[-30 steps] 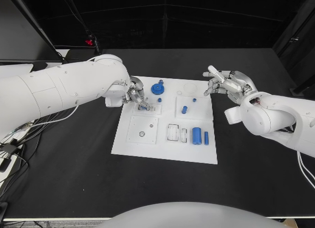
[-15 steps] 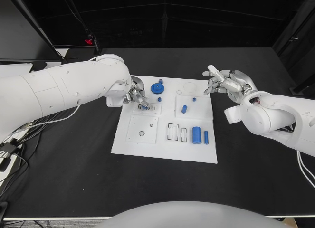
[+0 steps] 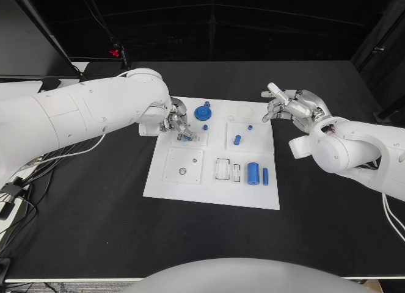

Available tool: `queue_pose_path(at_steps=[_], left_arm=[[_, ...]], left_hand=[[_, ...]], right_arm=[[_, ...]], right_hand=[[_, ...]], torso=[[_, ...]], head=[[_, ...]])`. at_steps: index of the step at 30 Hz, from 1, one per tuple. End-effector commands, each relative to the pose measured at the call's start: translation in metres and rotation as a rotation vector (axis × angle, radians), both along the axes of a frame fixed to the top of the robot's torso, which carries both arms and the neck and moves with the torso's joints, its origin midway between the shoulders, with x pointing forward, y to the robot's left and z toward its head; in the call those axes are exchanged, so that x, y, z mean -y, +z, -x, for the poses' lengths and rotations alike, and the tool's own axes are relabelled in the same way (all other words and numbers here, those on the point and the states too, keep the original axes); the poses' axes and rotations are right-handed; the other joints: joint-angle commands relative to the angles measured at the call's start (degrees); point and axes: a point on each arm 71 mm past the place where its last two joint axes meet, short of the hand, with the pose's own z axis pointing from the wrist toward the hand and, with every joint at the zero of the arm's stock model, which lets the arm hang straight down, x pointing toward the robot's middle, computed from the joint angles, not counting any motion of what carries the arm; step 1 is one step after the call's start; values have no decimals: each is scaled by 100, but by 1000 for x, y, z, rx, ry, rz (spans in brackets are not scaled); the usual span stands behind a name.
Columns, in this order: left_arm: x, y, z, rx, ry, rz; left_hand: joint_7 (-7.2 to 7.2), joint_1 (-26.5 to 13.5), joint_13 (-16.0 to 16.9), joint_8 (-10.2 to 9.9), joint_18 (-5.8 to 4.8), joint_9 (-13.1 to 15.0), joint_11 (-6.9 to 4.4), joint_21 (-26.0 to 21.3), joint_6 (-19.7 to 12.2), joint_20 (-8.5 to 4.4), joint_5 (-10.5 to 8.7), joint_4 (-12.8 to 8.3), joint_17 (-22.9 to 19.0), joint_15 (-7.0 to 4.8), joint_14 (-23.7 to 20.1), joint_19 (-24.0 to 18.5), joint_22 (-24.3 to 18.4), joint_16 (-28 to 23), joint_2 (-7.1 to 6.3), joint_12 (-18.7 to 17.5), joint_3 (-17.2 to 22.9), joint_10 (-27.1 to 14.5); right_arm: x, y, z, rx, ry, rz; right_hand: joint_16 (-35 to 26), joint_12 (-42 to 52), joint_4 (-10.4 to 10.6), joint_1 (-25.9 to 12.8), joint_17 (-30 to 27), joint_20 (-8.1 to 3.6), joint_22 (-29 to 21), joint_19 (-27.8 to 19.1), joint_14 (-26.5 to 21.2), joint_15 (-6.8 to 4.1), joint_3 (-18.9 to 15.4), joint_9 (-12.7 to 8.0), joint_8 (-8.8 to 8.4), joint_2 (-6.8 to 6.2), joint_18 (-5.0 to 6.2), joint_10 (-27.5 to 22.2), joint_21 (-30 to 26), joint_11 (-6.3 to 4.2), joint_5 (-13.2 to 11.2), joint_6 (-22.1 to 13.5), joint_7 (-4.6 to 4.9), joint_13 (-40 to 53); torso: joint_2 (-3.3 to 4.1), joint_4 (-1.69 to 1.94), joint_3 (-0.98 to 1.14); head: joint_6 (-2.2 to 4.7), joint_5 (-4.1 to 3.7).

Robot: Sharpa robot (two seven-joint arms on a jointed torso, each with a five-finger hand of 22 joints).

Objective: Assemble the parts on the task board

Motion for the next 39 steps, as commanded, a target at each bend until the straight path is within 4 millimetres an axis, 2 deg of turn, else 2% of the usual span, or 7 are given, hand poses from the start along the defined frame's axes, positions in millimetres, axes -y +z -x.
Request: queue_pose_path(at_steps=[1, 13, 20, 39], left_arm=[[-2, -3, 1, -25, 2, -26], [-4, -4, 1, -39, 6, -46], [-3, -4, 1, -41, 5, -50], [2, -6, 1, -44, 6, -61]], left_hand=[[-53, 29, 1506, 9, -38, -5, 20, 18, 65, 56, -10, -359, 1509, 29, 588, 598, 1505, 5, 53, -25, 377, 598], [-52, 15, 1506, 2, -38, 4, 19, 18, 57, 59, -40, -356, 1509, 27, 588, 598, 1505, 5, 29, -25, 386, 598], [-44, -138, 1506, -12, -38, 31, 26, 18, 59, 61, -94, -340, 1509, 30, 588, 598, 1505, 5, -3, -25, 350, 598], [-47, -155, 1506, -15, -38, 35, 25, 18, 57, 61, -97, -344, 1509, 30, 588, 598, 1505, 5, -4, -25, 348, 598]], right_arm=[[-1, 2, 0, 9, 7, -6], [-2, 2, 0, 6, 8, -14], [-2, 2, 1, 5, 8, -16], [-2, 2, 1, 5, 11, -17]], right_hand=[[39, 39, 11, 11, -5, 33, -10, 11, -41, -1, -6, -3, 31, 48, 50, -48, -18, 10, 19, -42, 43, -5], [39, 39, 11, 11, -5, 33, -10, 11, -41, -1, -6, -3, 31, 48, 50, -48, -18, 10, 19, -42, 43, -5], [43, 42, 10, 10, -12, 34, -12, 11, -43, 0, -9, -3, 39, 50, 50, -49, -20, 10, 22, -43, 45, -12], [49, 47, 13, 5, -23, 35, -15, 11, -47, 1, -11, -2, 51, 59, 50, -52, -23, 11, 27, -44, 48, -23]], torso=[[1, 2, 1], [1, 3, 0], [0, -3, -3], [1, 2, -1]], head=[[-4, -15], [-21, -9], [-29, -12], [-48, -29]])
